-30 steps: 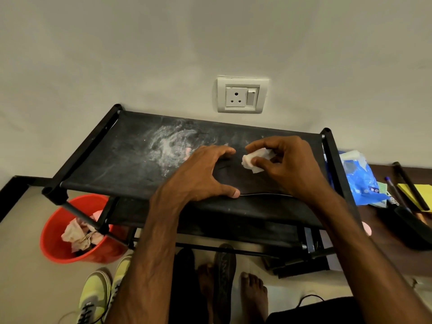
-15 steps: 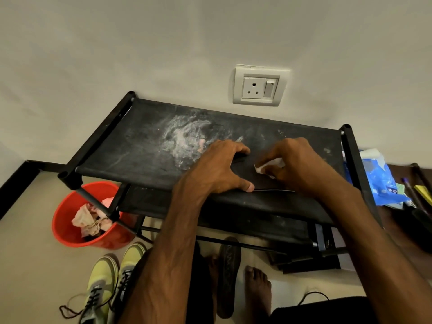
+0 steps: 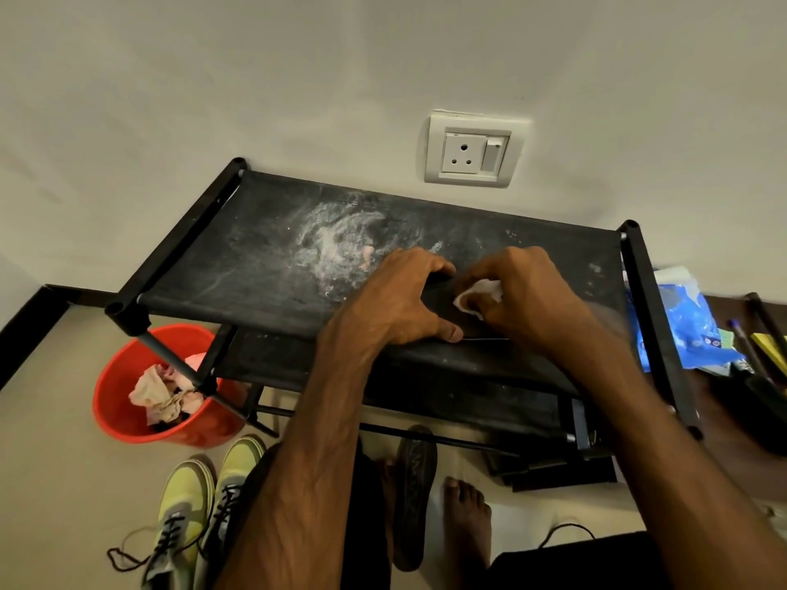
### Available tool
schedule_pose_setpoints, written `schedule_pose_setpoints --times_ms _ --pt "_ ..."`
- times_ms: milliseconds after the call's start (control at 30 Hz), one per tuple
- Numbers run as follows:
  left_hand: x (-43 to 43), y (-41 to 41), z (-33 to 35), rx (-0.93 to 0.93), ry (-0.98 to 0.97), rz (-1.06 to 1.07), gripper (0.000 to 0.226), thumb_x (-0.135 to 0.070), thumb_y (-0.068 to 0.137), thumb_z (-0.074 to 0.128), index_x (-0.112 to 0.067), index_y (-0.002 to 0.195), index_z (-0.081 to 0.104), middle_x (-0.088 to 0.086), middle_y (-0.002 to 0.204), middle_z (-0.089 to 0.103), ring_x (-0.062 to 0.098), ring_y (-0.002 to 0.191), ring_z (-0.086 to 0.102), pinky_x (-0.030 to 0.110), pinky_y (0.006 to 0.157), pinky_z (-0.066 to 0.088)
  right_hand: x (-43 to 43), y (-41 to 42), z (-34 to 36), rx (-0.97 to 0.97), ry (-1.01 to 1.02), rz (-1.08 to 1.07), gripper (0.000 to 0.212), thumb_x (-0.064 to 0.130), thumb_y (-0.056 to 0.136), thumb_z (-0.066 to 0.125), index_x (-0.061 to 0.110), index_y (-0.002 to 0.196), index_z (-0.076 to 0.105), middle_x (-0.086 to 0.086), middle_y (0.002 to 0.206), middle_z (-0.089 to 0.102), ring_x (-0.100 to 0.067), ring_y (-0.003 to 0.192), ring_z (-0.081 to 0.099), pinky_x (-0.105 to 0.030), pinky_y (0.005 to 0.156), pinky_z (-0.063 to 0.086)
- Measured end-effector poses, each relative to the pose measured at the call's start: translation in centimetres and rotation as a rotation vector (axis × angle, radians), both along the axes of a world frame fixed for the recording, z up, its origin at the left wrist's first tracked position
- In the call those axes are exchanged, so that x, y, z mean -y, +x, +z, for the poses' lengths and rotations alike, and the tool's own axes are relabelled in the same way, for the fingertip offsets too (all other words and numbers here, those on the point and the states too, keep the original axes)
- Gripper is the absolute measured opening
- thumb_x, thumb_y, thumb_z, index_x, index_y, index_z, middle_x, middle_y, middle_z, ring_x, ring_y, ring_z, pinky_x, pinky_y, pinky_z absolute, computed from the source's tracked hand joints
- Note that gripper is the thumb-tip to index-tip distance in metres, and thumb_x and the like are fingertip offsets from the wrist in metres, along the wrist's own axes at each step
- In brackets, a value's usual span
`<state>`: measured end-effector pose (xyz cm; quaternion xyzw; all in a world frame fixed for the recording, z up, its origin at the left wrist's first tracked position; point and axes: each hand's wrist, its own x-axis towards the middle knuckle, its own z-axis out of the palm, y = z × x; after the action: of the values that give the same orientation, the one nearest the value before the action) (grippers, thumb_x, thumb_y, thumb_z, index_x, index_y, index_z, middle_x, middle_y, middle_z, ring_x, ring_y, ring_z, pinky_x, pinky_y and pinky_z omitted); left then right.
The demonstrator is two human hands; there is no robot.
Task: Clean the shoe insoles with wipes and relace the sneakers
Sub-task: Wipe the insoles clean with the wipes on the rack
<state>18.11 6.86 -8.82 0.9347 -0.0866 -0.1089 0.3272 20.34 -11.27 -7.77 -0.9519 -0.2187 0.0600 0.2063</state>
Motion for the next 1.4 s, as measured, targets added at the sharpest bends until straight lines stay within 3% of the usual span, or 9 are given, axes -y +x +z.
schedule_pose_setpoints --times_ms 267,500,633,867,1033,1200,1400 --pt "-0.1 -0.1 0.0 0.005 -0.026 0.016 0.089 -0.038 0.065 0.093 -0.024 0.143 0.053 -0.006 0.145 0.05 0.013 0.135 0.042 0.028 0.109 0.034 3.1 -1.0 1.8 -0.168 -0.124 -0.068 0.013 0.026 0.084 0.081 0.034 0.094 0.081 0.004 0.103 0.074 -0.014 0.093 0.066 -0.034 0.081 0.059" --pt "0.1 -0.1 0.3 -0.014 0.008 -0.007 0.086 -0.039 0.069 0.09 -0.024 0.144 0.051 -0.004 0.146 0.048 0.017 0.135 0.041 0.04 0.114 0.037 0.9 0.6 -0.2 0.009 -0.007 -0.126 0.019 0.017 0.083 0.079 0.028 0.098 0.08 -0.006 0.101 0.075 -0.023 0.096 0.069 -0.042 0.086 0.06" --pt "0.0 -0.1 0.3 -0.007 -0.011 -0.006 0.082 -0.038 0.067 0.092 -0.023 0.141 0.057 -0.004 0.143 0.053 0.016 0.131 0.046 0.039 0.111 0.041 0.4 1.2 -0.4 0.055 0.076 -0.125 0.018 0.015 0.087 0.075 0.024 0.101 0.08 -0.008 0.104 0.075 -0.023 0.1 0.068 -0.041 0.09 0.059" --pt "0.0 -0.2 0.1 0.003 -0.037 0.017 0.085 -0.037 0.065 0.094 -0.024 0.14 0.057 -0.006 0.143 0.053 0.013 0.133 0.045 0.032 0.11 0.038 3.4 -1.2 1.7 -0.193 -0.061 -0.011 0.018 0.019 0.086 0.079 0.033 0.097 0.081 0.01 0.101 0.074 -0.005 0.093 0.065 -0.021 0.078 0.054" --pt "0.1 -0.2 0.2 0.021 -0.016 0.009 0.084 -0.036 0.066 0.093 -0.023 0.14 0.057 -0.005 0.143 0.053 0.014 0.133 0.045 0.029 0.108 0.035 3.2 -0.8 1.3 -0.134 -0.043 -0.042 0.022 0.013 0.081 0.082 0.032 0.092 0.082 0.01 0.092 0.076 -0.001 0.082 0.066 -0.013 0.068 0.051" --pt "0.1 -0.1 0.1 0.009 -0.003 0.0 0.08 -0.039 0.066 0.092 -0.025 0.137 0.059 -0.004 0.141 0.054 0.016 0.131 0.045 0.038 0.11 0.04 0.9 1.4 -0.4 0.008 0.035 -0.146 0.018 0.013 0.085 0.079 0.024 0.099 0.08 -0.004 0.101 0.075 -0.018 0.095 0.068 -0.035 0.085 0.059" --pt "-0.1 -0.1 0.0 0.018 -0.022 0.021 0.089 -0.037 0.065 0.093 -0.023 0.143 0.053 -0.005 0.142 0.053 0.014 0.13 0.046 0.028 0.107 0.037 0.6 0.8 -0.6 -0.004 0.013 -0.058 0.019 0.011 0.088 0.074 0.024 0.1 0.08 -0.003 0.102 0.075 -0.019 0.096 0.069 -0.037 0.087 0.059"
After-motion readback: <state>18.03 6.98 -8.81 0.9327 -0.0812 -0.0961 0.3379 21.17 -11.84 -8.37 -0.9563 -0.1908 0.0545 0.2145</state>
